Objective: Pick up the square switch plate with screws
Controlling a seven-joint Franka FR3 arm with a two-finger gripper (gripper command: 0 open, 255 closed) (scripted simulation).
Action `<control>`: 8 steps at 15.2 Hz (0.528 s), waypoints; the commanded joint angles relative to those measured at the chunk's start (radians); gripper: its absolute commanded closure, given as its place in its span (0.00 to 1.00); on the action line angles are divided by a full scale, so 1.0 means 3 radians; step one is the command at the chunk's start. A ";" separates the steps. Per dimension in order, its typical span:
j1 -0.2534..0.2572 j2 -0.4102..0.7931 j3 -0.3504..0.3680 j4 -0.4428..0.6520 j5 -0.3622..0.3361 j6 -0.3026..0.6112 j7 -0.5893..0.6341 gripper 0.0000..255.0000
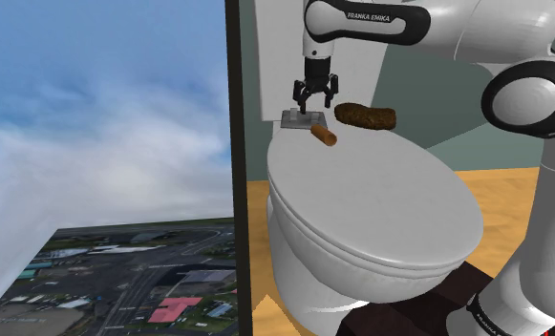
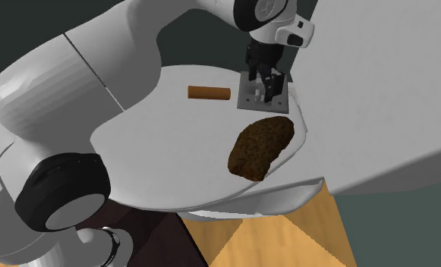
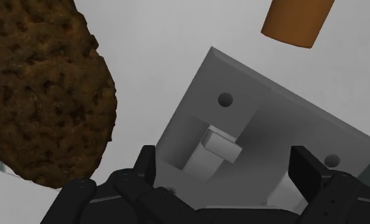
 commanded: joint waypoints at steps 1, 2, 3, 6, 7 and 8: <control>-0.0005 -0.0027 0.0000 -0.0138 0.0002 0.0113 0.0008 0.00; -0.0006 -0.0037 0.0000 -0.0179 0.0003 0.0144 0.0010 0.00; -0.0006 -0.0038 0.0000 -0.0180 0.0003 0.0144 0.0010 0.00; -0.0008 -0.0019 -0.0002 -0.0142 0.0002 0.0125 0.0004 1.00; -0.0008 -0.0018 -0.0002 -0.0141 0.0002 0.0125 0.0004 1.00; -0.0008 -0.0018 -0.0002 -0.0141 0.0002 0.0125 0.0004 1.00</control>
